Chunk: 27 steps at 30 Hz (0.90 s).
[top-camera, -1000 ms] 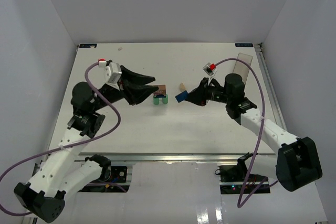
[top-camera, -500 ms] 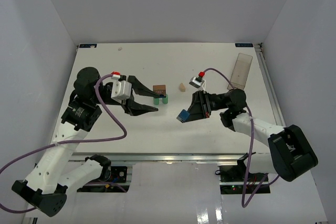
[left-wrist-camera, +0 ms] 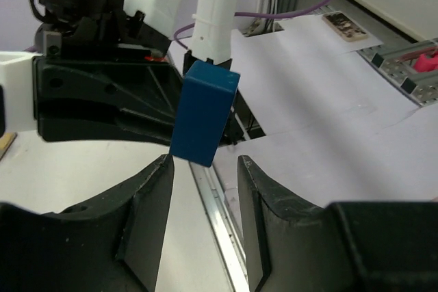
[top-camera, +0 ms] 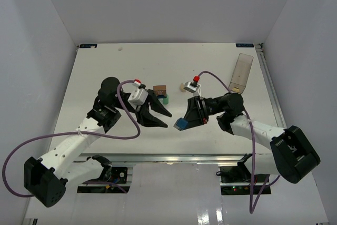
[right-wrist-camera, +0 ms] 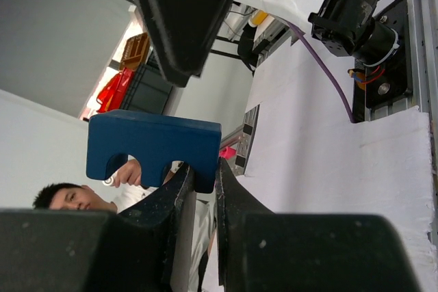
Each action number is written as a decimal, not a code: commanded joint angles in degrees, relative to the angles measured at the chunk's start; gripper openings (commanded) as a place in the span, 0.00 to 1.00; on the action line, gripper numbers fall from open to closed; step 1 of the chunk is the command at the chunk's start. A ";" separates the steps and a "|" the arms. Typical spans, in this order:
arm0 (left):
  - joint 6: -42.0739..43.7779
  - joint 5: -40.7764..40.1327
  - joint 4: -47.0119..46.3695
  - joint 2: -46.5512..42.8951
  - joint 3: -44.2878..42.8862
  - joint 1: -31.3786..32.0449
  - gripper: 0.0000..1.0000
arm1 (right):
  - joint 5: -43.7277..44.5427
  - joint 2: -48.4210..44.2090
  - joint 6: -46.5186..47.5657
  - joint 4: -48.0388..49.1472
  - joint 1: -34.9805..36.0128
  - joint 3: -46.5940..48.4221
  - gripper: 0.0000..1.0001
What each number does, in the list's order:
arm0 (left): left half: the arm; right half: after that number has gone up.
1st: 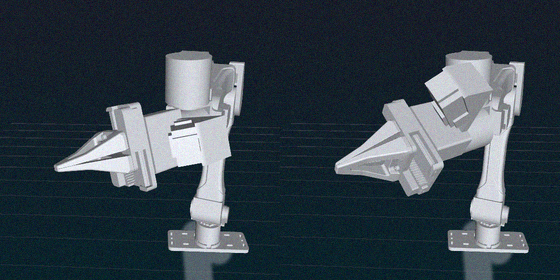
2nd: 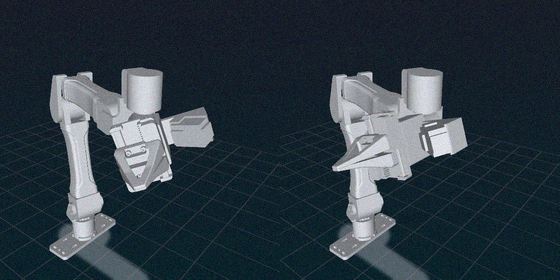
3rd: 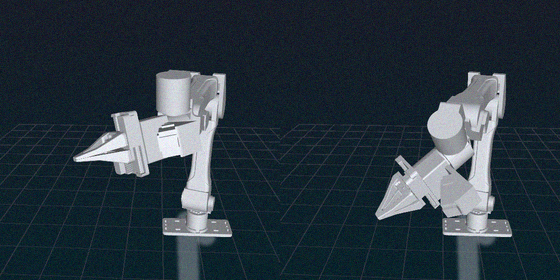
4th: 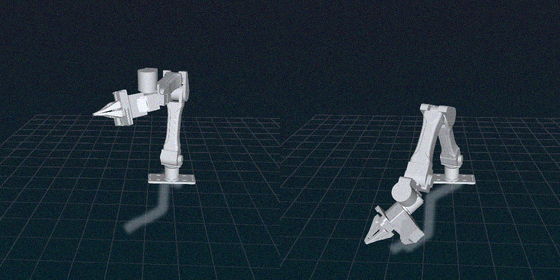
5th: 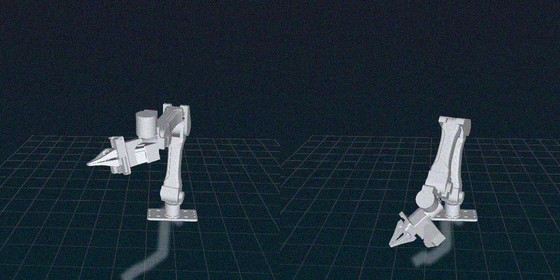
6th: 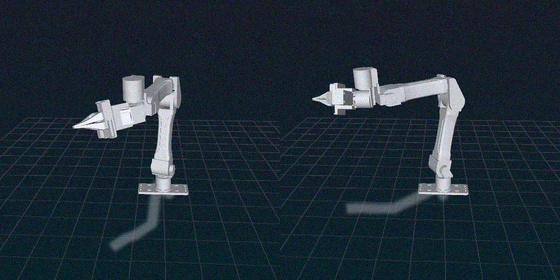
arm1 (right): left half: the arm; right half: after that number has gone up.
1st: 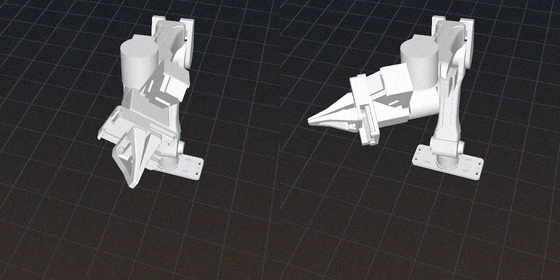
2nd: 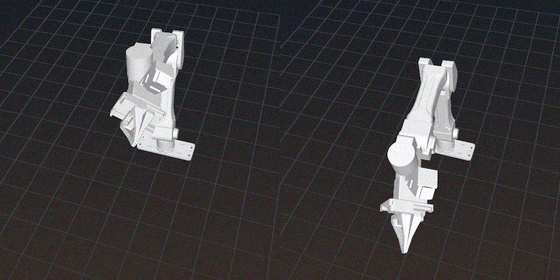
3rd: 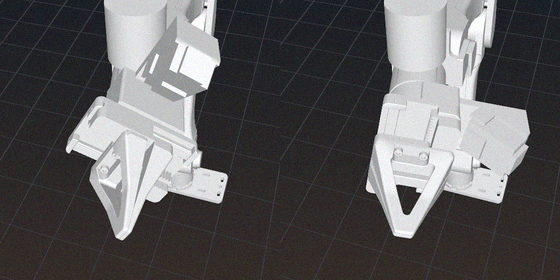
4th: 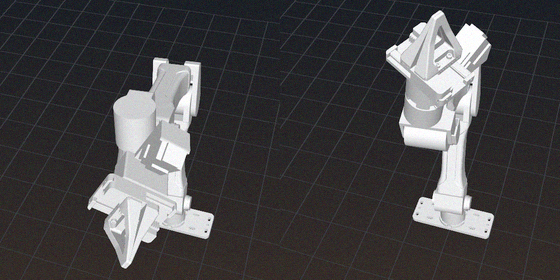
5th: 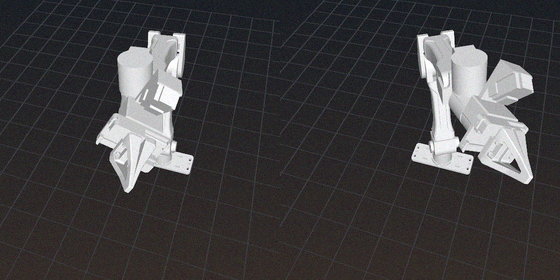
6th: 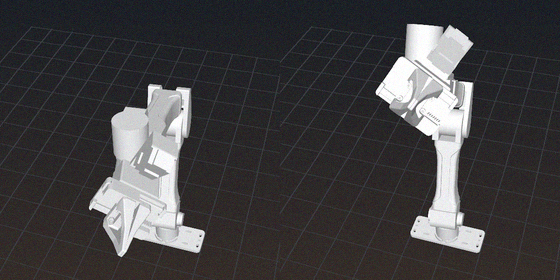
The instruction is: Build the wood block tower
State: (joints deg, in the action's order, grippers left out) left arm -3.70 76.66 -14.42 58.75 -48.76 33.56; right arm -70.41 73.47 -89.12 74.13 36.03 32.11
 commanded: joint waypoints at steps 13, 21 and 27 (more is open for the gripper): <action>-11.05 -2.45 -23.75 -1.65 4.31 4.08 0.50 | 3.70 -0.15 4.39 34.24 0.92 3.68 0.08; -7.32 -3.87 -18.71 1.81 2.16 5.41 0.50 | 3.93 0.75 4.54 34.24 1.68 4.04 0.08; -7.72 -4.32 -19.77 2.77 2.18 5.91 0.49 | 3.87 1.50 5.00 34.24 2.20 4.18 0.08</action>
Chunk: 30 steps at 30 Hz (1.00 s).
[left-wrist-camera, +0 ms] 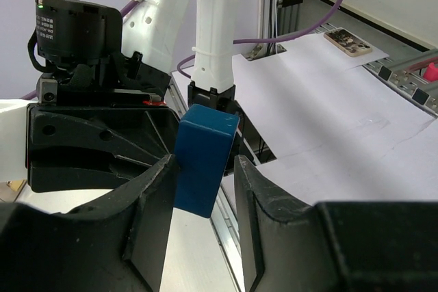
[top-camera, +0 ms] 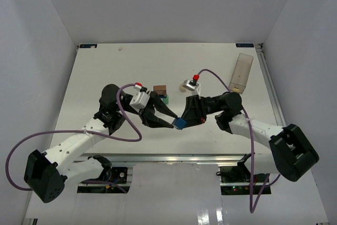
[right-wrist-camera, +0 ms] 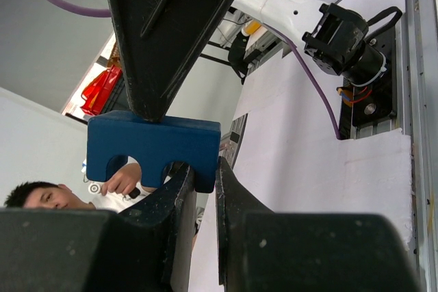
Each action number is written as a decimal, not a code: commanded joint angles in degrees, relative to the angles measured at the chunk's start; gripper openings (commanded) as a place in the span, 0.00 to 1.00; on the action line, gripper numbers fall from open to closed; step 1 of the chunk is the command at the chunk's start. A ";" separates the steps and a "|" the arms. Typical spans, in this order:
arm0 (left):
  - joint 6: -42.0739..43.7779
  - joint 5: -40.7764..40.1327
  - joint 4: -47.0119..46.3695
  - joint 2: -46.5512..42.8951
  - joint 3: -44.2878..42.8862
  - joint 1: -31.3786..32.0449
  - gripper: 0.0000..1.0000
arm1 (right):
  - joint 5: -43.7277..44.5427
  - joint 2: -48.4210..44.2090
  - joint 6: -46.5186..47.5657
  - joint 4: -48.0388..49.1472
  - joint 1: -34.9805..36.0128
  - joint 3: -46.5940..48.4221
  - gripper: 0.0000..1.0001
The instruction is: Build the wood block tower
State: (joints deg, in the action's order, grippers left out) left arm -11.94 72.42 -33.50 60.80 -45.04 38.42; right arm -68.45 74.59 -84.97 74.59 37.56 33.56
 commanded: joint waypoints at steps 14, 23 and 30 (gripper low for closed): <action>-4.51 0.09 -10.08 0.67 2.82 1.40 0.53 | 2.27 -2.10 2.91 33.78 0.76 3.70 0.08; -6.81 -0.39 -12.14 1.95 2.16 1.40 0.59 | 1.85 -2.98 1.86 33.78 0.91 4.65 0.08; -7.18 -3.37 -12.66 2.08 0.93 1.40 0.63 | 1.56 -3.55 1.16 33.78 1.27 4.92 0.08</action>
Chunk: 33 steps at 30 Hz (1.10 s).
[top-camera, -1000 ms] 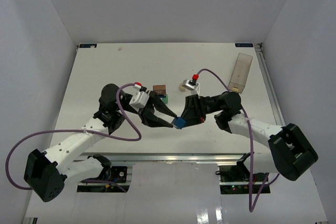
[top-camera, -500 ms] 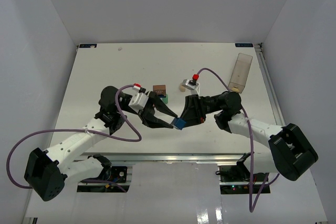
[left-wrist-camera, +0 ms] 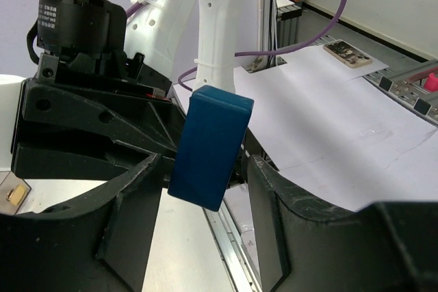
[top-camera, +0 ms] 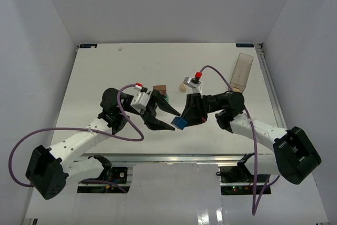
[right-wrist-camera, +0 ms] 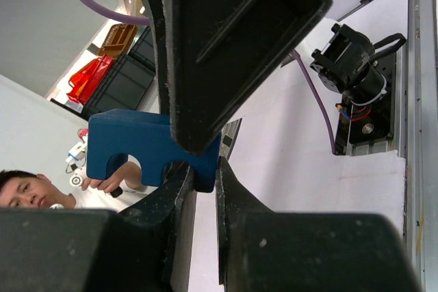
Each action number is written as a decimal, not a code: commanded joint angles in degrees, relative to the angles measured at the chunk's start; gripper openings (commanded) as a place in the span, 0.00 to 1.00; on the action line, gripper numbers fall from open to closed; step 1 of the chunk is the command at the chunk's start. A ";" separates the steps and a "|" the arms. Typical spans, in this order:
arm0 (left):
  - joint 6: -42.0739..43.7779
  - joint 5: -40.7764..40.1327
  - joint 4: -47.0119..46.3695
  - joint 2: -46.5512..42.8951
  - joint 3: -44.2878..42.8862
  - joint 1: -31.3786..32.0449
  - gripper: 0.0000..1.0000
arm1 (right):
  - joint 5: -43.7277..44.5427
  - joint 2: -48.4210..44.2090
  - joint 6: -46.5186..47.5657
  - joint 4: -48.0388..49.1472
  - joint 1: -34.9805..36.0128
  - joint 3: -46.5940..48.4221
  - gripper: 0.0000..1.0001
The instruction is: Build the wood block tower
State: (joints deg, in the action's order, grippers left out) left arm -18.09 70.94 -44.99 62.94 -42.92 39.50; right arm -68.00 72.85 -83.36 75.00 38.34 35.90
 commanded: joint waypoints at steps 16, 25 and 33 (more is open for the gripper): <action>-16.00 0.20 -23.95 3.21 3.45 0.31 0.38 | 1.74 -1.84 1.78 33.37 0.50 1.81 0.08; -15.93 1.74 -22.14 3.32 2.22 0.31 0.11 | 1.37 0.02 2.40 33.37 0.51 0.93 0.08; 1.16 -2.71 7.14 -0.76 -3.54 0.31 0.00 | 0.53 1.15 0.38 33.28 -0.12 0.29 0.65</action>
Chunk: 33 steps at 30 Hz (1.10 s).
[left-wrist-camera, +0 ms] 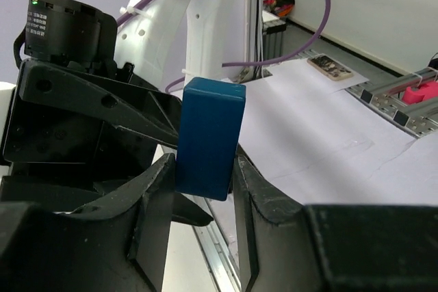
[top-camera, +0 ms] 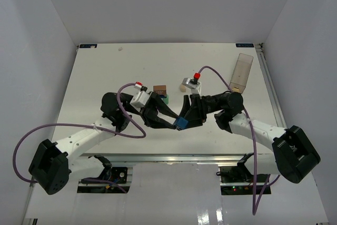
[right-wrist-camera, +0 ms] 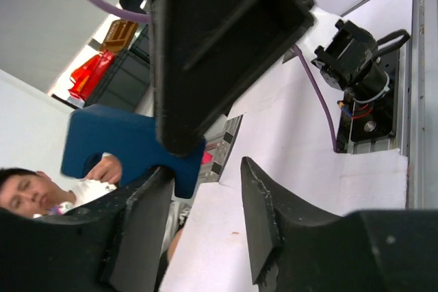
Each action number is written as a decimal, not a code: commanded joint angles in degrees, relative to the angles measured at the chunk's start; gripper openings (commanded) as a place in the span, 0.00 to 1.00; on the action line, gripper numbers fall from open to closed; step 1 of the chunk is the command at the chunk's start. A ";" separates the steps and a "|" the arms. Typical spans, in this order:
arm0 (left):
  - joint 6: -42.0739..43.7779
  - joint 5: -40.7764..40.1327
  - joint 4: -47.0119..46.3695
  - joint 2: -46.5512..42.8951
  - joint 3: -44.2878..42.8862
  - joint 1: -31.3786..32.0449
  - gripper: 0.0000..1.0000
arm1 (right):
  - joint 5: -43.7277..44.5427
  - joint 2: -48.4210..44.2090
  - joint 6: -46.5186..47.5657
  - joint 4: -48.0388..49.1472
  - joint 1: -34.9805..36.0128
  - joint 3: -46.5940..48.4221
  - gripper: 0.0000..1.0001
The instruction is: Build the wood block tower
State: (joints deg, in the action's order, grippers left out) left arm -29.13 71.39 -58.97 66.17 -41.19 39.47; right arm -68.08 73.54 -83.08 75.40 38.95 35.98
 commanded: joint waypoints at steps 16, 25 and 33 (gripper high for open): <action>34.95 -13.88 65.05 -4.12 -23.46 -0.27 0.00 | -4.96 -2.51 -0.68 29.87 -8.69 -8.05 0.74; 50.21 -45.80 96.77 6.98 -43.84 -0.28 0.00 | 15.96 -11.47 58.68 -65.39 -12.52 2.10 0.66; 60.81 -57.13 107.07 15.68 -53.55 -0.42 0.00 | 47.98 -25.12 70.50 -82.88 -11.17 3.99 0.67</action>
State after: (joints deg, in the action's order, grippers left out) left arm 23.76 23.07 37.83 80.05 -89.03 39.20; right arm -36.75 55.06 -23.97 9.86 27.49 40.62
